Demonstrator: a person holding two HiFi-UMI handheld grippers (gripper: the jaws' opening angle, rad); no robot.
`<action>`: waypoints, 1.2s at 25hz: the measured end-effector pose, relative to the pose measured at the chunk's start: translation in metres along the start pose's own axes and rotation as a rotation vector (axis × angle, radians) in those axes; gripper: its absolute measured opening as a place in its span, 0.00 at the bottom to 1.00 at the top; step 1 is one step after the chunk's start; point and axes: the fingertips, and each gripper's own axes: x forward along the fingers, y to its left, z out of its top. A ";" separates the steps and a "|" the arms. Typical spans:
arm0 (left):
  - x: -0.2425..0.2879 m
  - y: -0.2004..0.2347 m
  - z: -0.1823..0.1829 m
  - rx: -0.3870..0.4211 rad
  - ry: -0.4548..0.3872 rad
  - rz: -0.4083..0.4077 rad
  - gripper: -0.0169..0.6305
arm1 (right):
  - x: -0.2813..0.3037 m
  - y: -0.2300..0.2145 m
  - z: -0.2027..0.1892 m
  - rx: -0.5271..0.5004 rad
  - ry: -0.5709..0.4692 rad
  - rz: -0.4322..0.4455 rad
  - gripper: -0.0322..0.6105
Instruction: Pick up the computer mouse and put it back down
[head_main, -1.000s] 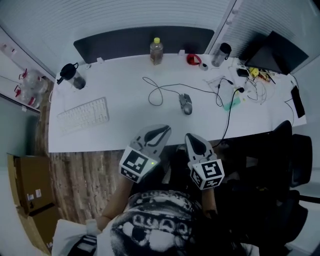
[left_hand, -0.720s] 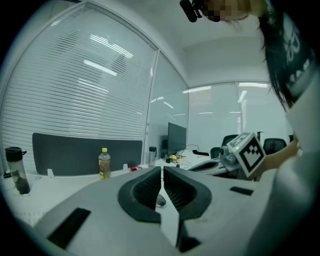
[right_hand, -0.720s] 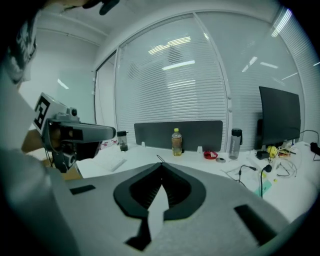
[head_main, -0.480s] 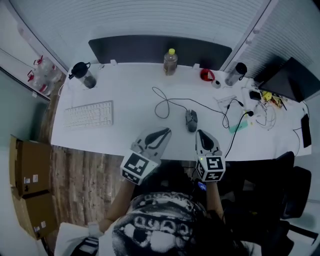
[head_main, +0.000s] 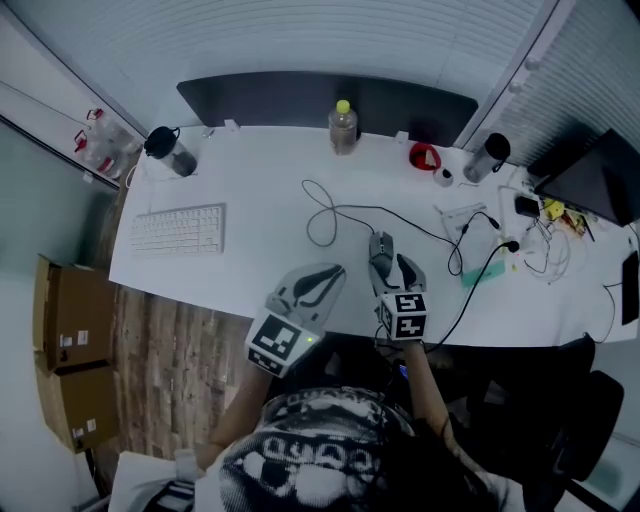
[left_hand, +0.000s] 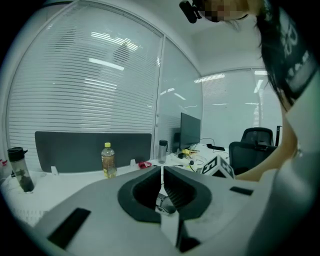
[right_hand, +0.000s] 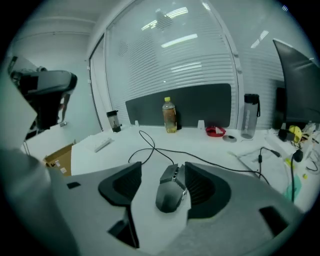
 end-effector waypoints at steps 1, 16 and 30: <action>0.002 0.001 -0.002 -0.001 0.009 0.013 0.05 | 0.010 -0.003 -0.006 0.012 0.020 0.008 0.47; 0.020 0.003 -0.014 -0.024 0.093 0.160 0.05 | 0.083 -0.027 -0.052 0.072 0.199 -0.056 0.57; 0.008 0.016 -0.027 -0.042 0.125 0.217 0.05 | 0.085 -0.027 -0.052 0.002 0.215 -0.119 0.55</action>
